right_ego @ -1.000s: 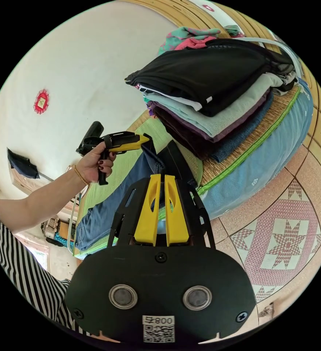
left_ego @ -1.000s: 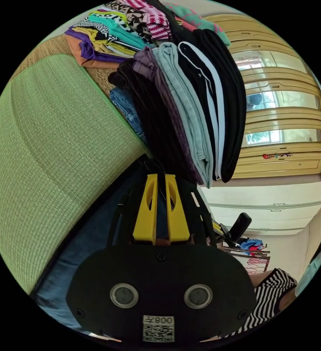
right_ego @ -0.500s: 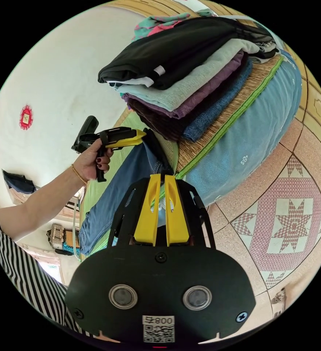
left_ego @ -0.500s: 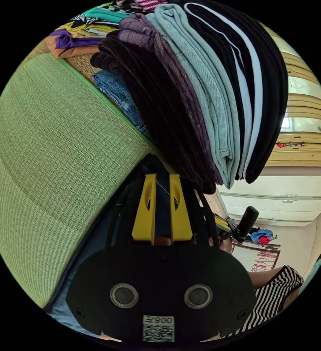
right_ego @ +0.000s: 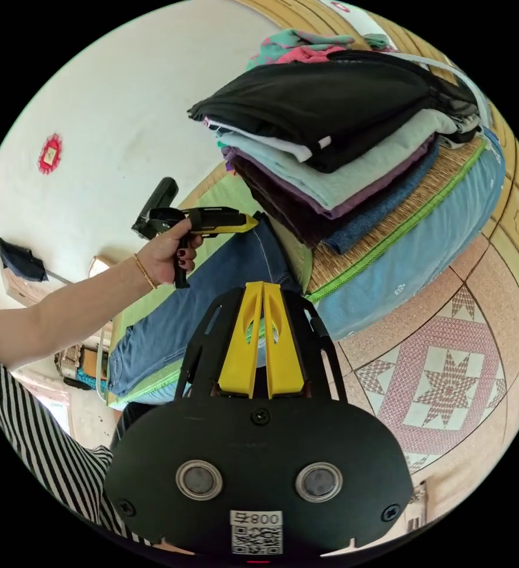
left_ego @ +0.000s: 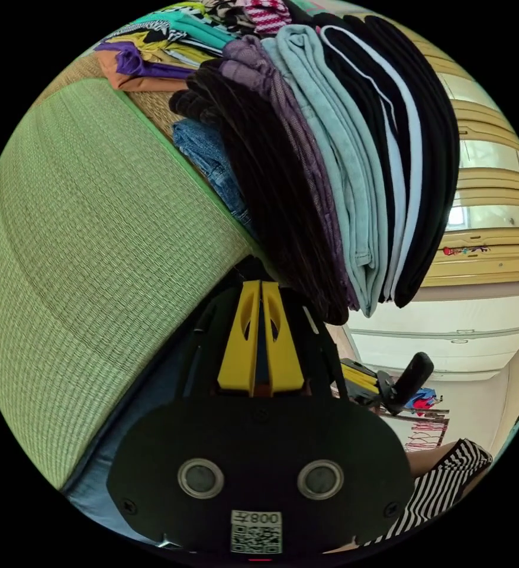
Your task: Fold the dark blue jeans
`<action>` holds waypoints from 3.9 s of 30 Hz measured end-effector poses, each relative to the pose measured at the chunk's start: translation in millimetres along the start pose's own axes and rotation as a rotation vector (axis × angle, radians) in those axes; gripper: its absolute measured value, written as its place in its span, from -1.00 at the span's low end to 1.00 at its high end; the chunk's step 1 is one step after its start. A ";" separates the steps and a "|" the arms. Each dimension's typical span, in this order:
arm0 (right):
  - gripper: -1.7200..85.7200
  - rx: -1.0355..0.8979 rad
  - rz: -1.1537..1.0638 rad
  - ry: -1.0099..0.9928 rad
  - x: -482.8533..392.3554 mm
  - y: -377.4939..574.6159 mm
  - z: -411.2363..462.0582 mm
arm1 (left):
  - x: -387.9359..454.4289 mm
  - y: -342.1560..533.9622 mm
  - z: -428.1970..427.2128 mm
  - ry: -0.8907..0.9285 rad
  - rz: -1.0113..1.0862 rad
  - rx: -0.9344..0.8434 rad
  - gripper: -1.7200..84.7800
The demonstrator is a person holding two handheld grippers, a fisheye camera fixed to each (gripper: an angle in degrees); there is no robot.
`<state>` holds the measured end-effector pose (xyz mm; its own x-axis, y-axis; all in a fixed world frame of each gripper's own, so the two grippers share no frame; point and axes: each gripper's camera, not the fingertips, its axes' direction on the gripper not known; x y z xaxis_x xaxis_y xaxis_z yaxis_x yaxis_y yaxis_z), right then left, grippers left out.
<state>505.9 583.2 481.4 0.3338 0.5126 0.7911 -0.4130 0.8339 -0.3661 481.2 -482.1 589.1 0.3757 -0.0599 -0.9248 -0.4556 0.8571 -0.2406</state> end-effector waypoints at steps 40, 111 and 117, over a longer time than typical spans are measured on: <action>-0.87 -0.620 -1.244 -0.312 -679.4 -17.4 424.6 | -103.9 556.0 -458.1 -0.365 -0.368 0.508 -0.77; -0.95 -0.696 -1.131 -0.269 -708.6 159.0 500.0 | -115.7 899.1 -550.4 -0.289 -0.572 0.341 -0.95; -0.88 -0.598 -1.191 -0.360 -722.3 172.1 471.0 | -102.0 953.6 -548.1 -0.332 -0.637 0.489 -0.87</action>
<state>-205.4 260.2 77.8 -0.0482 -0.5696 0.8205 0.4182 0.7345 0.5344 -433.8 60.9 292.4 0.6922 -0.5159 -0.5046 0.2911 0.8394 -0.4589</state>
